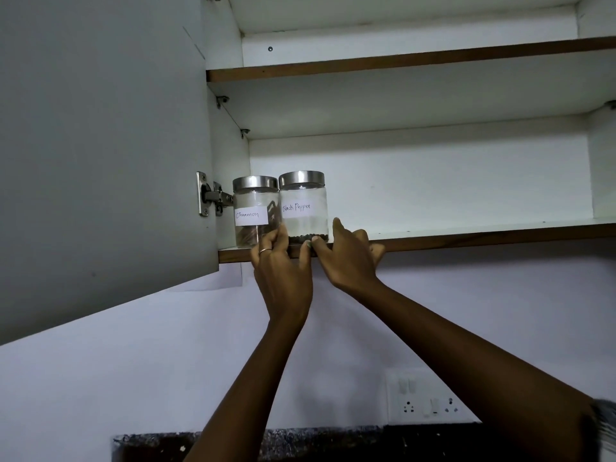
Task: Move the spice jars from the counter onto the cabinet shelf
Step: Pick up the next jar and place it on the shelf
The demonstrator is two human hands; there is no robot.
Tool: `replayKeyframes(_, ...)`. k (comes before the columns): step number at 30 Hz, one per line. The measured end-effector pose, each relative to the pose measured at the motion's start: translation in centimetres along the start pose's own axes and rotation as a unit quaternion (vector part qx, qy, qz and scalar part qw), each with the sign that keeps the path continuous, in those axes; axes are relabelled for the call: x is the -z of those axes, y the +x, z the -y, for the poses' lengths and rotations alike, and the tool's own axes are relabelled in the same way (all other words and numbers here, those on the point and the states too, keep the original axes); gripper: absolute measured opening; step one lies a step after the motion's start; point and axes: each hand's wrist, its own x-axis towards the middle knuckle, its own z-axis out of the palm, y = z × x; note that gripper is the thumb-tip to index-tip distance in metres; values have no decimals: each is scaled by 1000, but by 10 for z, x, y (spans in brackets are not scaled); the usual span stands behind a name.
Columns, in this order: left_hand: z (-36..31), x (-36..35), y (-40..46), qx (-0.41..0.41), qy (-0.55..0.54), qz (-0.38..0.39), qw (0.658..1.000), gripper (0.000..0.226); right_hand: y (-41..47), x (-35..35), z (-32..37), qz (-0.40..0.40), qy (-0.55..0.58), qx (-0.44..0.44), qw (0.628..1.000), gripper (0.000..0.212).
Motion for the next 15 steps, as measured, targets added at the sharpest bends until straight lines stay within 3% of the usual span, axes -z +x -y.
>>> replayKeyframes(7, -5, 13, -35, -45, -43, 17, 998, 47, -33, 14, -23, -15, 76, 89, 993, 44)
replayKeyframes(11, -5, 21, -78, -92, -68, 43, 992, 34, -70, 30, -44, -18, 21, 156, 987, 38)
replayKeyframes(15, -9, 21, -119, -105, -97, 107, 984, 28, -101, 55, -67, 5, -53, 168, 984, 29)
